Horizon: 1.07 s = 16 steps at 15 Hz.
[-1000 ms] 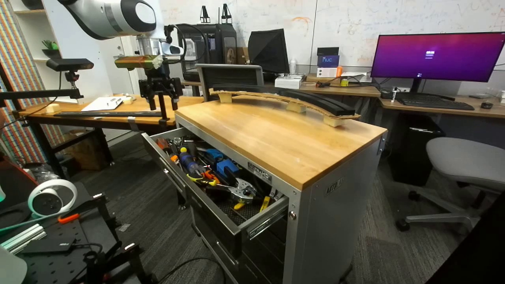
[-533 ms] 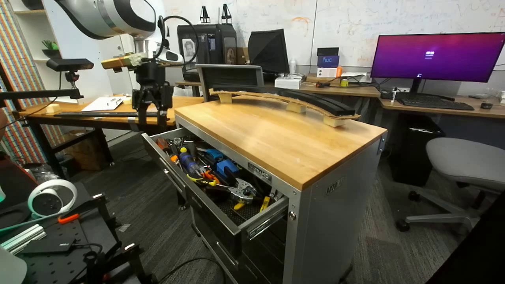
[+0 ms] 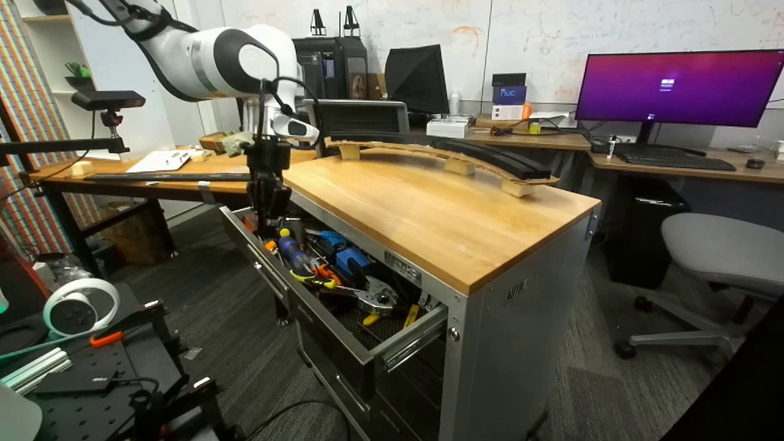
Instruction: Put the screwdriver in the open drawer and close the drawer
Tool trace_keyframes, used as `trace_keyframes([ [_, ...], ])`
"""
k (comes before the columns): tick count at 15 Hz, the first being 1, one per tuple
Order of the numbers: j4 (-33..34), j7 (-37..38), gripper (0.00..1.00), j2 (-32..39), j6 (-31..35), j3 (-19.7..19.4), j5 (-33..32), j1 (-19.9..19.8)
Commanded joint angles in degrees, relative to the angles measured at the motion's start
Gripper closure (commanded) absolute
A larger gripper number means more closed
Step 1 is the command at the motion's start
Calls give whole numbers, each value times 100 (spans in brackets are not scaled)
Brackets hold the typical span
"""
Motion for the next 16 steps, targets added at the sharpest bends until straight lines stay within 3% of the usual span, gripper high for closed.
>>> trace_keyframes([
  [1,247,246,92,550,40,-135,25,-5],
  [3,225,288,96,478,-82,-321,-8,-77],
  [4,205,366,91,437,-128,-446,-48,-125],
  [7,194,514,91,592,109,-652,-146,-183],
  [12,376,108,93,641,-601,-510,392,-185],
  [16,499,122,92,671,-992,-467,349,-159],
])
